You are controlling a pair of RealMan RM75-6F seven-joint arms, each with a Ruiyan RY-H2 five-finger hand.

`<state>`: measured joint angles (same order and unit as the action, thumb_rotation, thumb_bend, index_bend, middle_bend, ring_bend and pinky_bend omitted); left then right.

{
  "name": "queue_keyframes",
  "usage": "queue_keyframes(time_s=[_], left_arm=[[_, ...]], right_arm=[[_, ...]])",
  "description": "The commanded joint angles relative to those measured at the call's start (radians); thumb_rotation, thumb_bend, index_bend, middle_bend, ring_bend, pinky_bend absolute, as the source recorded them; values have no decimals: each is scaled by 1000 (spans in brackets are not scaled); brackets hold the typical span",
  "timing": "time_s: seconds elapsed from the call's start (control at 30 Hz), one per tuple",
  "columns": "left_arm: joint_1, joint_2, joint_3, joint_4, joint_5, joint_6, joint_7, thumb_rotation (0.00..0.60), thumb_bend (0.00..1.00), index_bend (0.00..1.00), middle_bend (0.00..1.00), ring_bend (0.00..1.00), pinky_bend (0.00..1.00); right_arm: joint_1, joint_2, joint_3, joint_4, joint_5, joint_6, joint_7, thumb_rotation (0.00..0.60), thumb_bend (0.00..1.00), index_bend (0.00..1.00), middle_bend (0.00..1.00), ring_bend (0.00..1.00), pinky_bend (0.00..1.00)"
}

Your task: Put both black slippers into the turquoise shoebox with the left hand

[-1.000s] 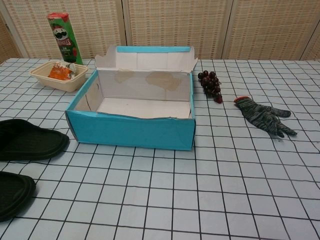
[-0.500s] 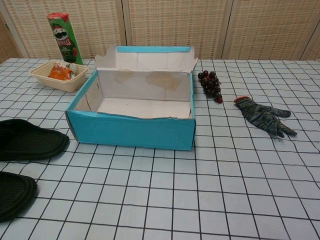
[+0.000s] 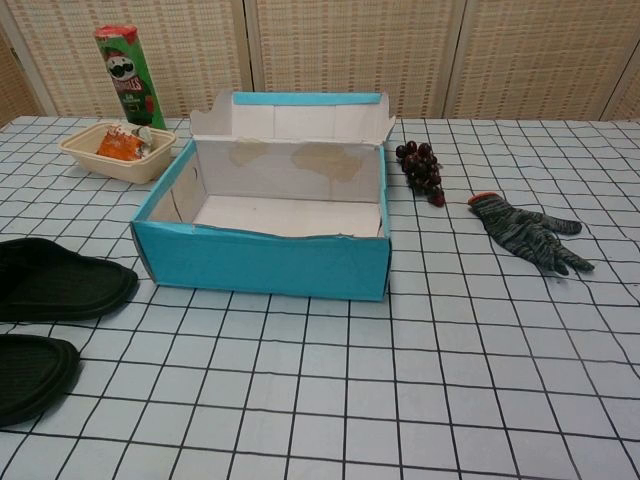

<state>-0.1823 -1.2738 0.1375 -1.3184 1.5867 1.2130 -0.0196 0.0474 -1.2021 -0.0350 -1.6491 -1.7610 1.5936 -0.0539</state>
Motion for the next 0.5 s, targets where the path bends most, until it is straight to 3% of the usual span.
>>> queue_keyframes(time_s=[0.03, 0.27, 0.5], left_arm=[[8, -4, -4, 12, 13, 32, -13, 600, 479, 488, 585, 474, 465], [20, 41, -15, -14, 46, 122, -52, 600, 529, 523, 622, 498, 515], [18, 187, -23, -190, 107, 214, -32, 600, 553, 523, 624, 508, 560]], right_arm=[[0, -1, 0, 0, 0, -1, -2, 600, 161, 0, 0, 0, 0], [-1, 1, 0, -1, 2, -2, 0, 600, 161, 0, 0, 0, 0], [0, -2, 3, 0, 7, -6, -6, 600, 161, 0, 0, 0, 0]])
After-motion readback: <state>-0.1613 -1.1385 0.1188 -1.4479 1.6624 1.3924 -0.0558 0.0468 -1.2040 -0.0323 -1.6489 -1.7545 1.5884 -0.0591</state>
